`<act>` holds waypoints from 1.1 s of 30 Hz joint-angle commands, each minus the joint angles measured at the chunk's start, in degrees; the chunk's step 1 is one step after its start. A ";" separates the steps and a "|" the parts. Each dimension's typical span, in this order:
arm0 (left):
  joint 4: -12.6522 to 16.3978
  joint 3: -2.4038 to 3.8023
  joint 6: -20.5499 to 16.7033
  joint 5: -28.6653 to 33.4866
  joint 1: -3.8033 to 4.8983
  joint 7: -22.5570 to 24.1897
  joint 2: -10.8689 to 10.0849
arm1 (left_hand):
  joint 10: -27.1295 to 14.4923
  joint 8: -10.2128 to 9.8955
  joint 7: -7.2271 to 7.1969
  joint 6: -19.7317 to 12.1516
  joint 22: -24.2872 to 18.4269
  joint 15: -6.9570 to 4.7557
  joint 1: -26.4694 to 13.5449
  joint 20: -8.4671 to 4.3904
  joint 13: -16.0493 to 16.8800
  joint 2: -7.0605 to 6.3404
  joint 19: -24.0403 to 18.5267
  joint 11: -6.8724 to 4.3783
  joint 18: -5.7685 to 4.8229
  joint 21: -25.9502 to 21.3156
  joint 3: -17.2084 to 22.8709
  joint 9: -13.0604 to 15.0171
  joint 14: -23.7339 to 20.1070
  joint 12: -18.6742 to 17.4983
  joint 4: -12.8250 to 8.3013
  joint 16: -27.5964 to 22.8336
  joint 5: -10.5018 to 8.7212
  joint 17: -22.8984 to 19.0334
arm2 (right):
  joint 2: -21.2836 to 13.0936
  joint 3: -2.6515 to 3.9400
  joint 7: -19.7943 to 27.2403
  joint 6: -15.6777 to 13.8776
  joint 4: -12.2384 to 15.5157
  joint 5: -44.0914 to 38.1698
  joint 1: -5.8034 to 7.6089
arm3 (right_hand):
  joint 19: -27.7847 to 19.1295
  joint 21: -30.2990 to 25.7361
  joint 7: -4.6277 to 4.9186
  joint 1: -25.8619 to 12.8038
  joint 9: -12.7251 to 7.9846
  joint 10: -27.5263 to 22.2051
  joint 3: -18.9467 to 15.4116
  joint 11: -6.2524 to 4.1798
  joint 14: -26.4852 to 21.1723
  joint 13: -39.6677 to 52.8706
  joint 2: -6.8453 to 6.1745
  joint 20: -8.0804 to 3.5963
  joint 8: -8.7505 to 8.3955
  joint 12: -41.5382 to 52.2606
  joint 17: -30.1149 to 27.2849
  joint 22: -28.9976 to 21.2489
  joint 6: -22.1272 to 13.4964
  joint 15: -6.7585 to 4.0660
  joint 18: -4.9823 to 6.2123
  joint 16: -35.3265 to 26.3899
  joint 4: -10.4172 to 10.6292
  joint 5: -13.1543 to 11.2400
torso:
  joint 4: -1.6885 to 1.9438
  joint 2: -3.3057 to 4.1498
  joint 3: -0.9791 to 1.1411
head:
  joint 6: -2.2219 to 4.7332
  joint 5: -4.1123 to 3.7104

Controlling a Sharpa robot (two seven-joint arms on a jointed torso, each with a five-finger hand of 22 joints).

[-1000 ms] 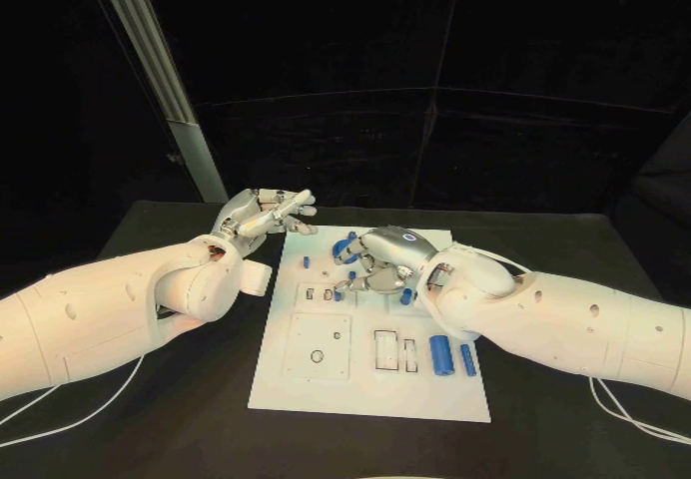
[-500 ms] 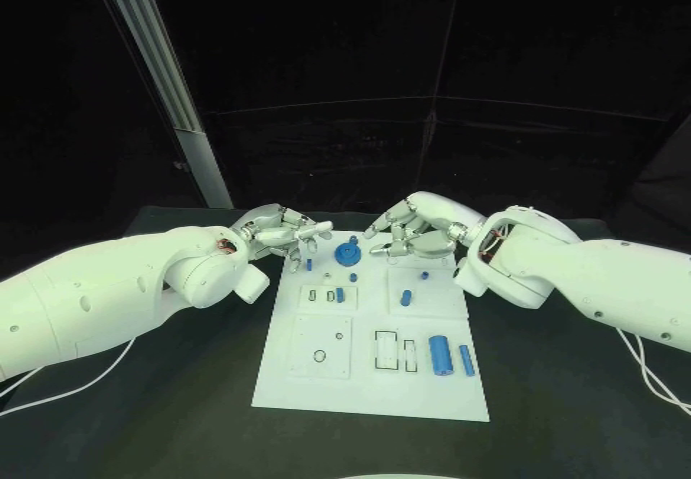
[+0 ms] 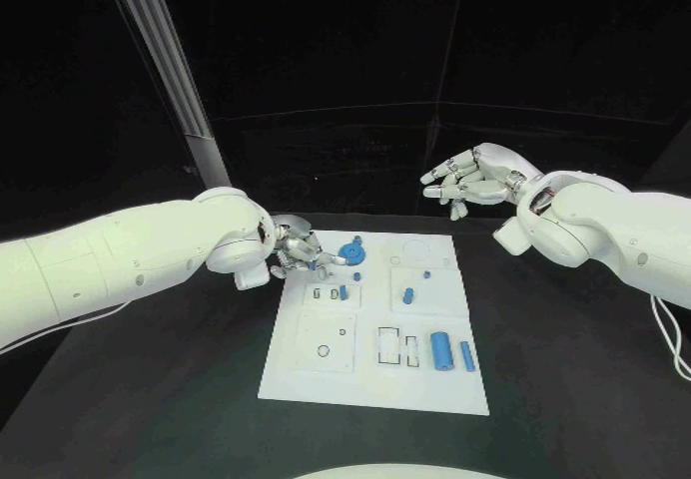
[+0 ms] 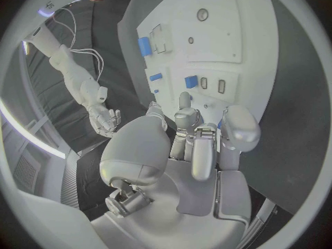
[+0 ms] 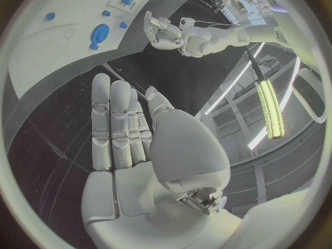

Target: Assemble the parts on the task board

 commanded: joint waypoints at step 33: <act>-8.54 -3.18 5.66 -8.06 0.80 -8.95 11.83 | -0.76 4.04 0.04 -3.47 7.31 -0.42 3.11 0.02 0.40 2.21 3.14 -0.04 -2.07 4.67 -1.70 4.41 6.06 0.29 -0.49 0.17 -0.05 15.06 | 2.15 0.01 -1.61 -0.04 -2.20 0.73 0.27 | 1.49 -1.64 -0.35 -0.38 -0.12 1.13 -0.46 -0.09 1.43 -0.81 -0.56 0.04 0.35 -0.77 0.93 -1.16 -0.51 0.02 0.33 -0.70 0.15 0.59 | -0.15 -0.05 0.10 | -1.28 0.21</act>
